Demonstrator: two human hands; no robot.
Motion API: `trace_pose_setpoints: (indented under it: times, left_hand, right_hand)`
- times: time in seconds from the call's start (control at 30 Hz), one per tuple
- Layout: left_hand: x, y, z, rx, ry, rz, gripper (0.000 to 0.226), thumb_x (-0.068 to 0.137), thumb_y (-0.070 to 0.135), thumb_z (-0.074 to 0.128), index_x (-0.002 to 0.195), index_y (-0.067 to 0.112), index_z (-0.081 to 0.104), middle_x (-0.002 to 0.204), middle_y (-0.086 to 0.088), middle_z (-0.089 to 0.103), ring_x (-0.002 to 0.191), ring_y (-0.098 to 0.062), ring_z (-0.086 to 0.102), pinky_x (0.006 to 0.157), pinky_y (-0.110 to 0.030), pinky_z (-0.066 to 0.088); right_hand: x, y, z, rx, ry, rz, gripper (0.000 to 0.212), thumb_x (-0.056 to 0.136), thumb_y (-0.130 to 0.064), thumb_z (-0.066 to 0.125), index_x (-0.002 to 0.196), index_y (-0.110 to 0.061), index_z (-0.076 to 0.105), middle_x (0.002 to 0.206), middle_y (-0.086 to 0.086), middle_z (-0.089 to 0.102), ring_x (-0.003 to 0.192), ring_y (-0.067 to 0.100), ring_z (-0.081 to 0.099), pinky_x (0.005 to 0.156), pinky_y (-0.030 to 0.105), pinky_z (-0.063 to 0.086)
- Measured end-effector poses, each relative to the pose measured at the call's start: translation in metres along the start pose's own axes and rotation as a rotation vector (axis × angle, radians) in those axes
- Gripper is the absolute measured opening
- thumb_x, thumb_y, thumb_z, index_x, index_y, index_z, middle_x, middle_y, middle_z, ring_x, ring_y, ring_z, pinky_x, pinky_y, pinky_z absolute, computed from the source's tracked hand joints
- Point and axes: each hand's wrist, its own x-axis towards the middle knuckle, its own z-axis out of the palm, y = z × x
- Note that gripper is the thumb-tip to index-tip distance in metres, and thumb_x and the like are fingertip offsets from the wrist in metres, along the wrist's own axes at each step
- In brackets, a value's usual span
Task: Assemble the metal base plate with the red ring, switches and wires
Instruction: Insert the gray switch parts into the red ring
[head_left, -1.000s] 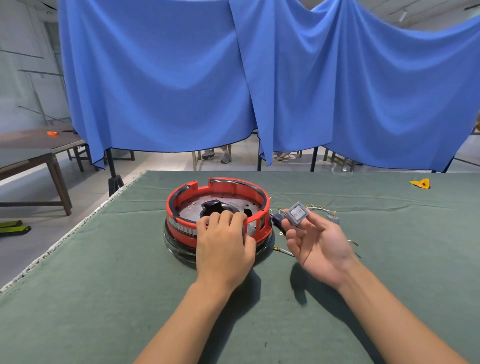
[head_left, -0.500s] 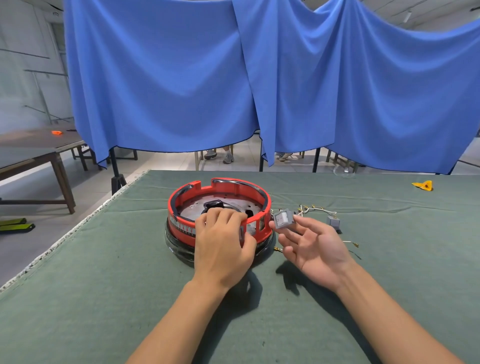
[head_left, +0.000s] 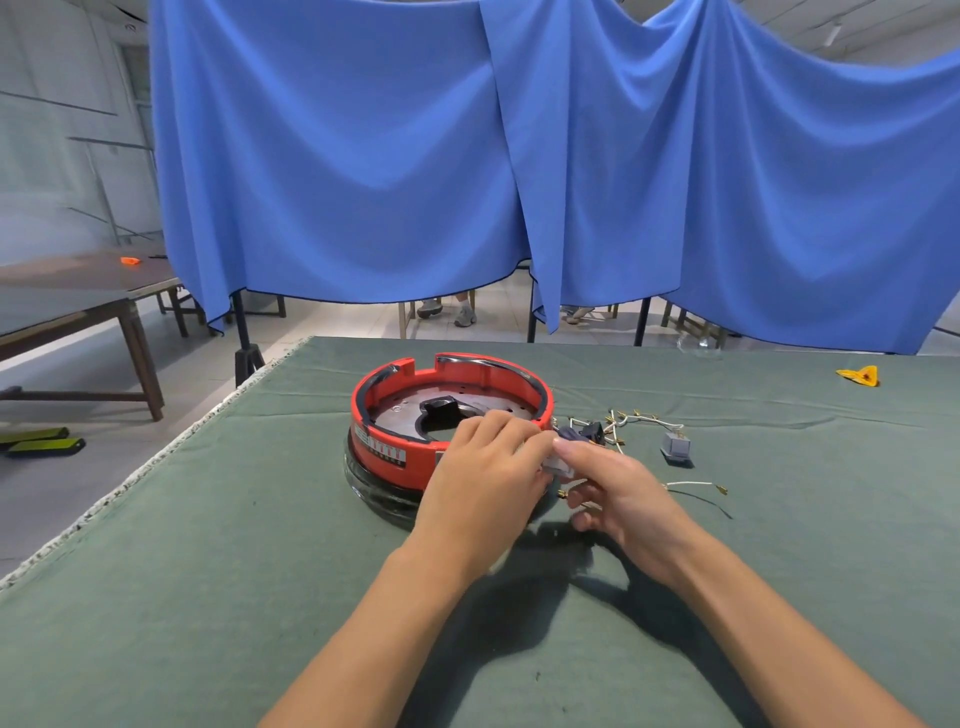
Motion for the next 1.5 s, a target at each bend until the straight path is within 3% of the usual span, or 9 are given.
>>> trace_pose_setpoints:
  times: [0.17, 0.27, 0.4, 0.53, 0.9, 1.07, 1.17, 1.3, 1.5]
  left_hand:
    - [0.000, -0.004, -0.003, -0.039, 0.013, -0.015, 0.031, 0.076, 0.018, 0.071, 0.106, 0.015, 0.071, 0.102, 0.001, 0.069, 0.094, -0.025, 0.064, 0.083, -0.035, 0.051]
    - [-0.002, -0.005, -0.005, -0.139, -0.007, -0.176, 0.034, 0.077, 0.022, 0.065, 0.111, 0.016, 0.067, 0.108, 0.002, 0.067, 0.100, -0.024, 0.060, 0.087, -0.037, 0.047]
    - [-0.008, -0.014, 0.001, -0.167, -0.054, -0.390, 0.032, 0.079, 0.023, 0.058, 0.109, 0.015, 0.064, 0.108, 0.000, 0.064, 0.103, -0.023, 0.054, 0.090, -0.034, 0.037]
    - [-0.008, -0.020, 0.004, -0.241, -0.059, -0.431, 0.023, 0.081, 0.020, 0.061, 0.103, 0.016, 0.067, 0.102, 0.003, 0.065, 0.100, -0.018, 0.054, 0.088, -0.028, 0.031]
    - [-0.008, -0.030, -0.001, -0.354, -0.061, -0.438, 0.019, 0.073, 0.019, 0.062, 0.091, 0.019, 0.068, 0.090, 0.010, 0.066, 0.090, -0.012, 0.057, 0.079, -0.022, 0.026]
    - [-0.008, -0.028, -0.004, -0.354, -0.087, -0.438, 0.031, 0.072, 0.032, 0.050, 0.096, 0.022, 0.066, 0.095, 0.011, 0.065, 0.095, -0.010, 0.054, 0.084, -0.021, 0.026]
    - [-0.009, -0.026, -0.005, -0.332, -0.106, -0.412, 0.036, 0.079, 0.043, 0.046, 0.102, 0.024, 0.066, 0.099, 0.012, 0.064, 0.099, -0.010, 0.052, 0.088, -0.024, 0.027]
    - [-0.010, -0.023, -0.004, -0.239, -0.149, -0.374, 0.047, 0.083, 0.053, 0.041, 0.115, 0.028, 0.064, 0.108, 0.014, 0.063, 0.104, -0.010, 0.050, 0.093, -0.028, 0.029]
    - [-0.010, -0.025, -0.003, -0.211, -0.180, -0.358, 0.048, 0.085, 0.048, 0.042, 0.125, 0.029, 0.060, 0.115, 0.013, 0.062, 0.106, -0.013, 0.048, 0.093, -0.029, 0.029]
  right_hand:
    - [0.000, 0.000, -0.004, 0.026, -0.027, -0.077, 0.019, 0.066, -0.029, 0.072, 0.075, -0.013, 0.077, 0.067, 0.000, 0.062, 0.058, 0.010, 0.054, 0.049, 0.022, 0.047]
    - [0.000, 0.001, -0.003, 0.043, -0.022, -0.043, 0.007, 0.079, -0.009, 0.069, 0.083, -0.010, 0.074, 0.070, 0.006, 0.065, 0.059, 0.017, 0.063, 0.051, 0.025, 0.052]
    - [0.001, 0.005, 0.001, 0.030, 0.036, -0.004, 0.022, 0.081, 0.012, 0.058, 0.095, -0.005, 0.061, 0.076, 0.013, 0.068, 0.062, 0.026, 0.068, 0.053, 0.030, 0.056]
    - [0.000, 0.007, 0.003, 0.057, 0.012, 0.008, 0.024, 0.078, 0.018, 0.061, 0.089, -0.003, 0.055, 0.079, 0.017, 0.069, 0.065, 0.032, 0.070, 0.056, 0.035, 0.059]
    - [-0.003, -0.011, 0.000, -0.046, -0.013, 0.006, 0.016, 0.078, 0.005, 0.070, 0.089, -0.001, 0.060, 0.079, 0.017, 0.073, 0.066, 0.034, 0.072, 0.048, 0.028, 0.056]
    - [-0.004, -0.007, 0.010, -0.053, 0.065, -0.080, 0.016, 0.081, 0.000, 0.070, 0.094, 0.000, 0.059, 0.065, 0.003, 0.071, 0.044, 0.025, 0.065, 0.040, 0.027, 0.052]
    - [-0.004, -0.003, 0.016, -0.047, 0.123, -0.122, 0.018, 0.081, -0.007, 0.072, 0.096, -0.001, 0.063, 0.069, 0.002, 0.072, 0.038, 0.022, 0.061, 0.039, 0.027, 0.051]
    - [-0.004, 0.007, 0.029, -0.044, 0.226, -0.172, 0.011, 0.086, -0.013, 0.069, 0.094, -0.011, 0.063, 0.069, 0.000, 0.073, 0.042, 0.023, 0.064, 0.042, 0.024, 0.051]
    - [-0.001, 0.024, 0.039, -0.233, 0.365, -0.273, 0.008, 0.086, -0.027, 0.069, 0.086, -0.025, 0.061, 0.075, -0.004, 0.074, 0.062, 0.016, 0.071, 0.052, 0.028, 0.050]
